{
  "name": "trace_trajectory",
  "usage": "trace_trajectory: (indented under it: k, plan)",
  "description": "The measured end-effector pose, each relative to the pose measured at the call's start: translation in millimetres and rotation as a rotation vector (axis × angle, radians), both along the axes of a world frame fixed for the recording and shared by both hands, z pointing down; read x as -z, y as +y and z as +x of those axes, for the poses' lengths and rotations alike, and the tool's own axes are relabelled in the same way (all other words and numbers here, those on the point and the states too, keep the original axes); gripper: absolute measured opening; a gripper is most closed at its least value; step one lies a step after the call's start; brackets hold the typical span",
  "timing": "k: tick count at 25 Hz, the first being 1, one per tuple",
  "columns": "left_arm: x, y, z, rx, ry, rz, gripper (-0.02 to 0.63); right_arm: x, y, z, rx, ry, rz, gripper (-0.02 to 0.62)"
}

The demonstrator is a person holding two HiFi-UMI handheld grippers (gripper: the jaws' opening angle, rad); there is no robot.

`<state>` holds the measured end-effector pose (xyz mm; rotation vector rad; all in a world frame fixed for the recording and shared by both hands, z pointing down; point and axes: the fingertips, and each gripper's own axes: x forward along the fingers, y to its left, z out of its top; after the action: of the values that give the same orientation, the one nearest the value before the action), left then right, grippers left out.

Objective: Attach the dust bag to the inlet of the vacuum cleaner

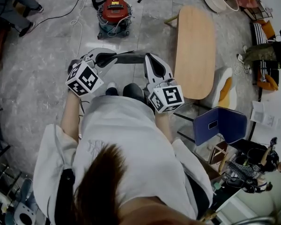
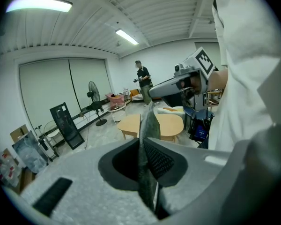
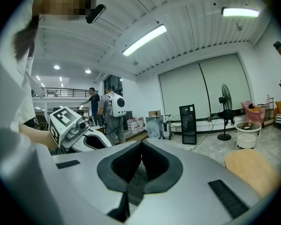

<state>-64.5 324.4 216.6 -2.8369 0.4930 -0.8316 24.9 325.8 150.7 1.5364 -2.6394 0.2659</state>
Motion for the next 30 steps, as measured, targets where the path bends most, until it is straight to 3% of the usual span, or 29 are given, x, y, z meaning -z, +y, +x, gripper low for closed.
trace_trajectory:
  k: [10,21,30]
  plan:
    - [-17,-70,1,0.021,-0.007,-0.055,0.040,-17,-74,5,0.016,-0.003,-0.053,0.002]
    - [-38,-169,37,0.127,-0.021,-0.101,0.041,-23,-207,33,0.183,0.017,-0.060,0.002]
    - [-46,-220,60,0.194,-0.031,-0.110,0.041,-43,-254,59,0.231,0.029,-0.102,0.002]
